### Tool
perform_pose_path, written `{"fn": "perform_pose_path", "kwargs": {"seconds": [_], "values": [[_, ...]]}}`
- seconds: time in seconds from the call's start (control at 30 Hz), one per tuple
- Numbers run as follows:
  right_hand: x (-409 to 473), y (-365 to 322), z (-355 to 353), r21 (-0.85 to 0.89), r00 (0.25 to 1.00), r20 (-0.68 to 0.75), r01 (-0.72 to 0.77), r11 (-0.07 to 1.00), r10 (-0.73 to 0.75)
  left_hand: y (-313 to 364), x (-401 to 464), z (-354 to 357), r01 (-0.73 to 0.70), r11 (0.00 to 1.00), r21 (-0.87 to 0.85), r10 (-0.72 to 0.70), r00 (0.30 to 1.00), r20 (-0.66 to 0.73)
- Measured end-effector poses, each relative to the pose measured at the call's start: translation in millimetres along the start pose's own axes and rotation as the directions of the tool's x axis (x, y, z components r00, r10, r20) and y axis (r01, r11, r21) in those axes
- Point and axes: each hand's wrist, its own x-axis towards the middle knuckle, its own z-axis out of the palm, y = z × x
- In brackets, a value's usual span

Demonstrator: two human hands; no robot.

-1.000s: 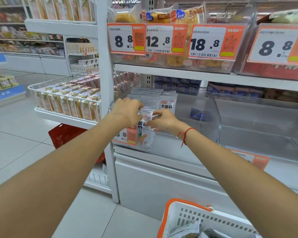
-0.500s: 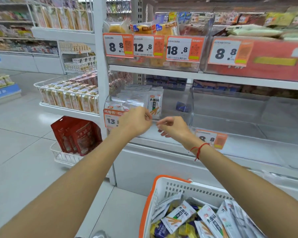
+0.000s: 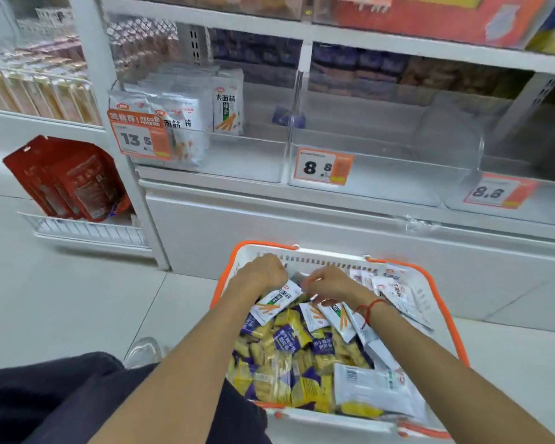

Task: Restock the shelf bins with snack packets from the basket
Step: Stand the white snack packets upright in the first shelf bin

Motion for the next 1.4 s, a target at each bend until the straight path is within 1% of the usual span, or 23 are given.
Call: {"fn": "perform_pose_path", "kwargs": {"seconds": [0.07, 0.1, 0.13, 0.2, 0.23, 0.37, 0.43, 0.53, 0.63, 0.7, 0.83, 0.93, 1.03, 1.07, 1.1, 1.13, 1.2, 1.23, 1.27, 1.3, 1.33, 1.37, 1.4], "values": [[6, 34, 13, -0.092, 0.998, 0.044, -0.047, 0.995, 0.052, -1, 10, 28, 0.024, 0.999, -0.039, -0.023, 0.999, 0.032], [10, 51, 20, -0.149, 0.999, 0.006, -0.049, 0.988, 0.05, -2, 14, 41, 0.033, 0.997, -0.07, -0.03, 0.999, 0.045], [11, 68, 27, -0.202, 0.997, -0.069, -0.039, 0.979, 0.025, -3, 17, 55, 0.044, 0.994, -0.095, -0.038, 0.997, 0.062], [8, 95, 39, -0.248, 0.977, -0.209, -0.012, 0.969, -0.041, -5, 24, 76, 0.057, 0.99, -0.127, -0.043, 0.993, 0.112], [6, 105, 43, -0.267, 0.968, -0.244, -0.004, 0.964, -0.064, -6, 27, 83, 0.051, 0.988, -0.146, -0.031, 0.99, 0.136], [5, 142, 53, -0.431, 0.963, -0.2, 0.077, 0.899, -0.178, -10, 38, 101, 0.029, 0.982, -0.187, 0.008, 0.981, 0.194], [7, 144, 53, -0.451, 0.95, -0.236, 0.078, 0.889, -0.204, -10, 44, 113, 0.027, 0.971, -0.238, 0.027, 0.975, 0.221], [16, 135, 49, -0.484, 0.932, -0.314, 0.009, 0.875, -0.183, -1, 50, 132, 0.075, 0.946, -0.316, -0.026, 0.987, 0.156], [24, 125, 50, -0.572, 0.937, -0.333, -0.112, 0.813, -0.105, 3, 53, 146, 0.111, 0.976, -0.187, -0.104, 0.993, 0.047], [27, 124, 54, -0.576, 0.938, -0.339, -0.146, 0.804, -0.073, 2, 52, 151, 0.118, 0.988, -0.101, -0.117, 0.993, 0.009], [26, 127, 57, -0.543, 0.922, -0.372, -0.121, 0.831, -0.109, -12, 53, 153, 0.113, 0.988, -0.107, -0.121, 0.99, -0.071], [23, 125, 55, -0.58, 0.921, -0.349, -0.067, 0.812, -0.174, -22, 49, 149, 0.072, 0.979, -0.189, -0.081, 0.996, -0.04], [18, 119, 52, -0.576, 0.918, -0.341, -0.035, 0.817, -0.201, -29, 43, 143, 0.088, 0.943, -0.321, -0.096, 0.995, -0.008], [17, 116, 48, -0.565, 0.911, -0.357, -0.034, 0.824, -0.207, -32, 43, 140, 0.106, 0.907, -0.408, -0.114, 0.993, 0.004], [16, 113, 43, -0.534, 0.901, -0.382, -0.035, 0.844, -0.204, -34, 42, 134, 0.133, 0.842, -0.522, -0.143, 0.99, 0.022], [15, 111, 37, -0.467, 0.895, -0.408, -0.034, 0.884, -0.182, -35, 41, 127, 0.164, 0.749, -0.642, -0.173, 0.984, 0.048], [11, 106, 27, -0.251, 0.891, -0.433, 0.024, 0.968, -0.135, -39, 37, 113, 0.221, 0.49, -0.843, -0.212, 0.969, 0.13], [9, 103, 24, -0.151, 0.895, -0.43, 0.059, 0.987, -0.12, -40, 33, 106, 0.257, 0.363, -0.896, -0.216, 0.958, 0.188], [6, 102, 23, -0.054, 0.896, -0.434, 0.082, 0.995, -0.097, -42, 29, 100, 0.293, 0.263, -0.919, -0.208, 0.948, 0.243], [4, 99, 22, 0.055, 0.896, -0.439, 0.1, 0.993, -0.066, -44, 26, 97, 0.317, 0.209, -0.925, -0.196, 0.94, 0.278], [2, 96, 22, 0.17, 0.898, -0.44, 0.107, 0.98, -0.022, -46, 23, 95, 0.33, 0.184, -0.926, -0.187, 0.936, 0.297], [0, 92, 22, 0.305, 0.907, -0.42, 0.104, 0.947, 0.035, -47, 22, 95, 0.338, 0.17, -0.926, -0.178, 0.935, 0.308], [-1, 88, 22, 0.465, 0.923, -0.366, 0.073, 0.882, 0.116, -48, 19, 95, 0.339, 0.155, -0.928, -0.165, 0.935, 0.314]]}}
